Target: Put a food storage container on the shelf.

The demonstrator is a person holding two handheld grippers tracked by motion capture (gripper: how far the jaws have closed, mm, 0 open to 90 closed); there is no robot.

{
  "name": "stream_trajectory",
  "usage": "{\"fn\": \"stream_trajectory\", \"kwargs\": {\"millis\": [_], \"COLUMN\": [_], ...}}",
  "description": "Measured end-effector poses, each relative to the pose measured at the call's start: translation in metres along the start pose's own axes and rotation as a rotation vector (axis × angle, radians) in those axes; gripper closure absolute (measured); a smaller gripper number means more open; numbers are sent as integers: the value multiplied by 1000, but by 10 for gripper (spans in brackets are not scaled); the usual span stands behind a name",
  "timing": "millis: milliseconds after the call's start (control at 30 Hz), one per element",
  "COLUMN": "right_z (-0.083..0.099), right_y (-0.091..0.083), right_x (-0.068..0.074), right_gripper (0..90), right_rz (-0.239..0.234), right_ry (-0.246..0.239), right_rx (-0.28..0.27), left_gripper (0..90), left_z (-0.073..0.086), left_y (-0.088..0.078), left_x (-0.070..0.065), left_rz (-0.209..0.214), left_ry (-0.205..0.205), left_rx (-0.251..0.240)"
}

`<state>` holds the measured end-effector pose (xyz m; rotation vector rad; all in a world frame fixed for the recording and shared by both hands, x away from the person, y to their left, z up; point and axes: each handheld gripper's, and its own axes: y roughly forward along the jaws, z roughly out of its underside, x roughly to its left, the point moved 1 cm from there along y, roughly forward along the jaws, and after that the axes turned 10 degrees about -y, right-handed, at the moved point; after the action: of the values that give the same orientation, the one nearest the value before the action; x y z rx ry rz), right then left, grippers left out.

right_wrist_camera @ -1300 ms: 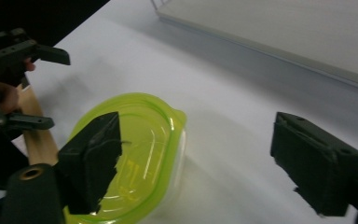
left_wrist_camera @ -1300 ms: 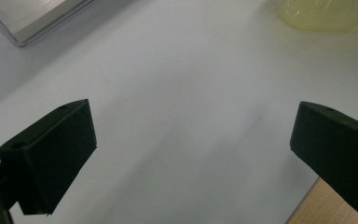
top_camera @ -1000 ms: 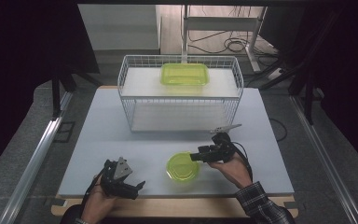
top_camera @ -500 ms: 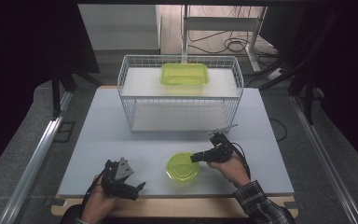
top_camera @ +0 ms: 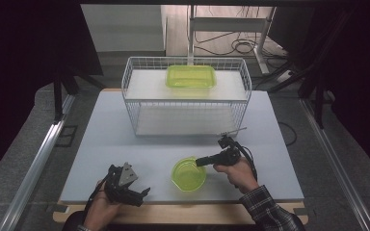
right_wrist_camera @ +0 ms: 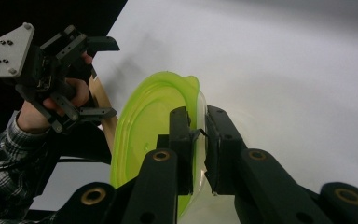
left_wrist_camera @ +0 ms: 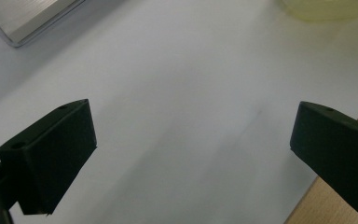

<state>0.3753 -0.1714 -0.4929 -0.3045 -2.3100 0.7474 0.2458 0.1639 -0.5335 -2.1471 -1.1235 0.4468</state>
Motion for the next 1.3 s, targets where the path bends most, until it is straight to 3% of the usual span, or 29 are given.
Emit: {"fn": "stream_trajectory", "kwargs": {"millis": [467, 567, 1300], "right_z": [2, 3, -20], "right_y": [-12, -15, -49], "right_x": [-8, -10, 4], "right_gripper": [816, 817, 819], "right_rz": [5, -16, -27], "right_ry": [48, 67, 50], "right_rx": [-68, -93, -221], "left_gripper": [0, 0, 0], "left_z": [0, 0, -1], "left_y": [0, 0, -2], "left_x": [-1, -1, 2], "left_rz": [-2, -3, -4], "left_ry": [5, 5, -25], "left_rx": [2, 3, -20]}}
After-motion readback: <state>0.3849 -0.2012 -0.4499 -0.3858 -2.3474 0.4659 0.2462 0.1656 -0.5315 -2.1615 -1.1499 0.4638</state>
